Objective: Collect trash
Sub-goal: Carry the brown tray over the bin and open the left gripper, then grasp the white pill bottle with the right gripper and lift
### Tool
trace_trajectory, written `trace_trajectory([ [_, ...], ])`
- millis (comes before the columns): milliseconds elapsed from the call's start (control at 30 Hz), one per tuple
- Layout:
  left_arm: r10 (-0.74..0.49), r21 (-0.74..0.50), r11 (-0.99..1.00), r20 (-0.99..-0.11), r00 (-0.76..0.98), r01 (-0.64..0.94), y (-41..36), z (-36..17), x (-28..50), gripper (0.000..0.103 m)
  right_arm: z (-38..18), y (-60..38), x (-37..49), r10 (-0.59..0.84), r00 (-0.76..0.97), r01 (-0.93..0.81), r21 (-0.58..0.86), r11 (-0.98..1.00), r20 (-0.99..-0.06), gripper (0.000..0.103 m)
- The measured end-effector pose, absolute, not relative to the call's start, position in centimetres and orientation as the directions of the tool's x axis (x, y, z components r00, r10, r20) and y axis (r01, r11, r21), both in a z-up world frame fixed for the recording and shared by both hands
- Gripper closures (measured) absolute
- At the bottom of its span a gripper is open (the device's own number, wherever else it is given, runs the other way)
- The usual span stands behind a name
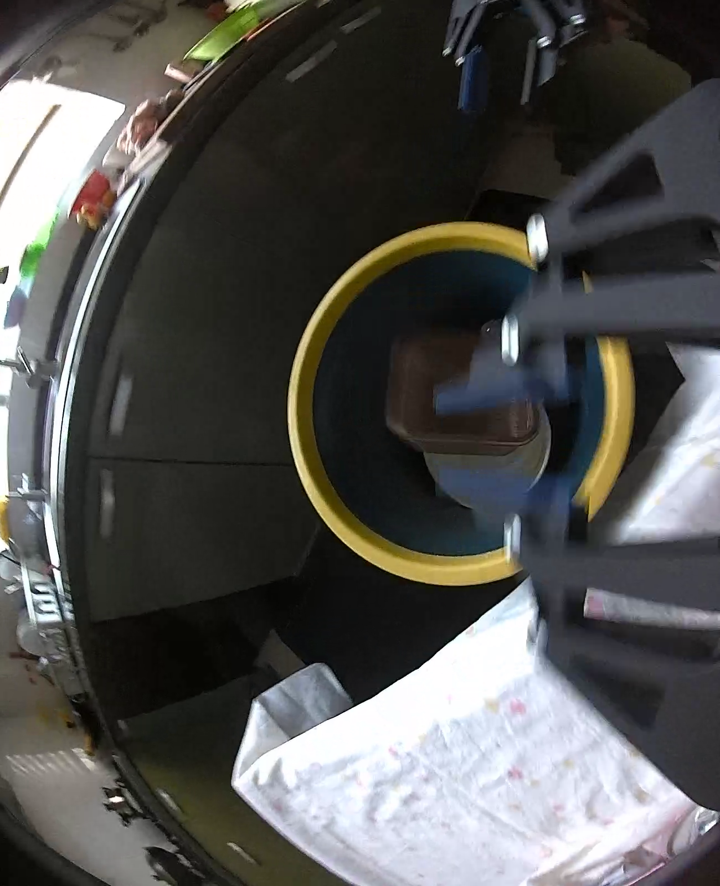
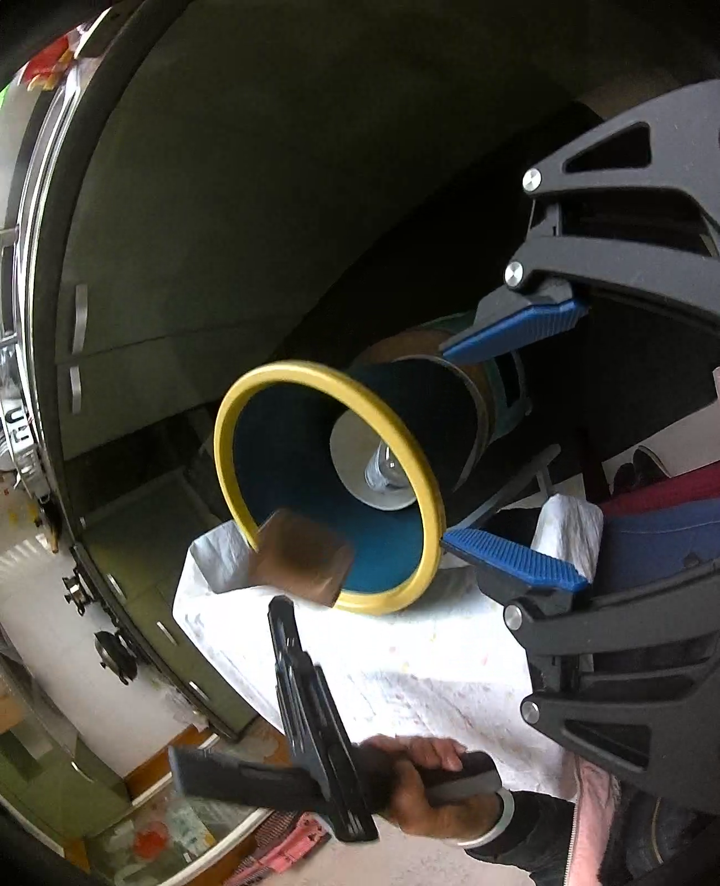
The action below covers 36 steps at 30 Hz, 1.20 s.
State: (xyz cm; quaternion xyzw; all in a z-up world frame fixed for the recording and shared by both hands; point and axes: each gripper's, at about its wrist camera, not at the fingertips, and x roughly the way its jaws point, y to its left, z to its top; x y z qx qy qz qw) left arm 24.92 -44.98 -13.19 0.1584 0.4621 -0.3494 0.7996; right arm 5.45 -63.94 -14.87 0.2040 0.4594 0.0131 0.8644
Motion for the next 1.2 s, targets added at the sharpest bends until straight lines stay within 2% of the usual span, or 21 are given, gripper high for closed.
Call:
trace_trajectory([
  [33, -0.419, -0.082, 0.715, -0.846, 0.331, 0.695, -44.9, -13.1, 25.1, 0.051, -14.9, -63.9, 5.4, 0.210, 0.577, 0.165, 0.365, 0.916, -0.789, 0.043],
  [200, -0.485, -0.111, 0.705, -0.796, 0.363, 0.700, -42.4, -10.3, 23.2, 0.046, -15.1, -63.5, 5.6, 0.214, 0.571, 0.156, 0.361, 0.920, -0.793, 0.043],
  [300, -0.555, -0.110, 0.689, -0.716, 0.423, 0.717, -39.1, -6.5, 20.4, 0.027, -15.1, -62.8, 5.9, 0.222, 0.568, 0.144, 0.361, 0.921, -0.793, 0.042],
  [433, -0.593, -0.066, 0.686, -0.628, 0.504, 0.725, -34.4, -2.6, 16.9, 0.011, -14.7, -61.3, 6.5, 0.232, 0.564, 0.112, 0.352, 0.929, -0.792, 0.042],
  [567, -0.597, -0.046, 0.714, -0.561, 0.573, 0.699, -28.8, 0.1, 13.6, 0.005, -13.8, -59.5, 7.1, 0.235, 0.564, 0.072, 0.331, 0.941, -0.792, 0.042],
  [700, -0.568, -0.031, 0.760, -0.517, 0.641, 0.649, -22.4, 2.0, 10.6, 0.005, -12.7, -56.8, 7.6, 0.241, 0.559, 0.009, 0.297, 0.955, -0.793, 0.039],
  [833, -0.487, 0.001, 0.828, -0.494, 0.720, 0.560, -16.0, 2.8, 8.4, 0.005, -11.4, -53.1, 8.5, 0.259, 0.545, -0.092, 0.251, 0.964, -0.797, 0.039],
  [1200, -0.258, -0.025, 0.958, -0.508, 0.822, 0.285, -1.4, 0.2, 4.7, 0.005, -9.3, -39.8, 12.9, 0.354, 0.420, -0.441, 0.152, 0.884, -0.836, 0.038],
])
